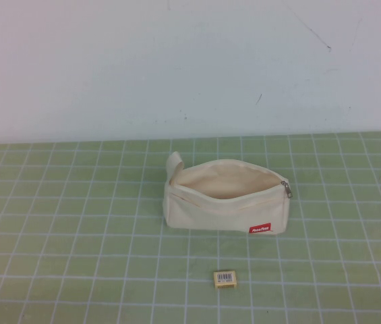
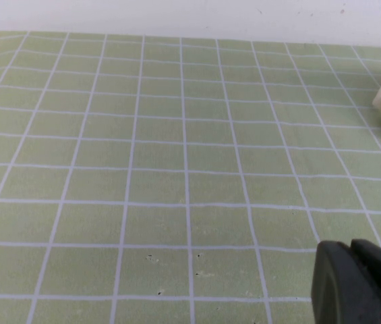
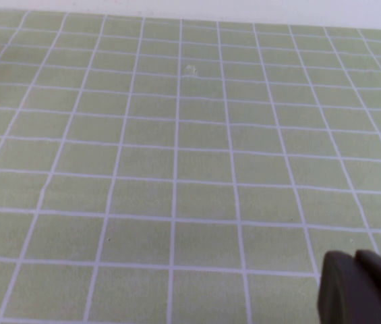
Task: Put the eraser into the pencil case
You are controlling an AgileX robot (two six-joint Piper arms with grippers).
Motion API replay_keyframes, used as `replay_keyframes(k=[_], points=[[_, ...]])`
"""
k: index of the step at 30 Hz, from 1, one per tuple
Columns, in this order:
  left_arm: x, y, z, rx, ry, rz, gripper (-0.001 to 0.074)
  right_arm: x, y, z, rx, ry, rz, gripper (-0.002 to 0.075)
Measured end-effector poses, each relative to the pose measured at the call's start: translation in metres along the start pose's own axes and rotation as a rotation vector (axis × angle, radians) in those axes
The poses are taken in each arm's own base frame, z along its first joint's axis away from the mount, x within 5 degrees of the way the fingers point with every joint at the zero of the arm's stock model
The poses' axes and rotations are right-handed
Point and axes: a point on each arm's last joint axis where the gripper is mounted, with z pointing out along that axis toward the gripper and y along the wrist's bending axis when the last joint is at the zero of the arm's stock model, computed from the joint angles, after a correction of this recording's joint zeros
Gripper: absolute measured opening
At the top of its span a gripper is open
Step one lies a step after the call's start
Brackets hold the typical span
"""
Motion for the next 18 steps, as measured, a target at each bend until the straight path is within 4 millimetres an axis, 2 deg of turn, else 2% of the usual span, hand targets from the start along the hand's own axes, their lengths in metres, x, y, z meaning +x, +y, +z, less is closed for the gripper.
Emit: replay_keyframes(k=[18], points=[[0.0000, 0.0000, 0.0000, 0.000, 0.000, 0.000, -0.0001, -0.0025, 0.0000, 0.0006, 0.001, -0.041, 0.000, -0.0001]])
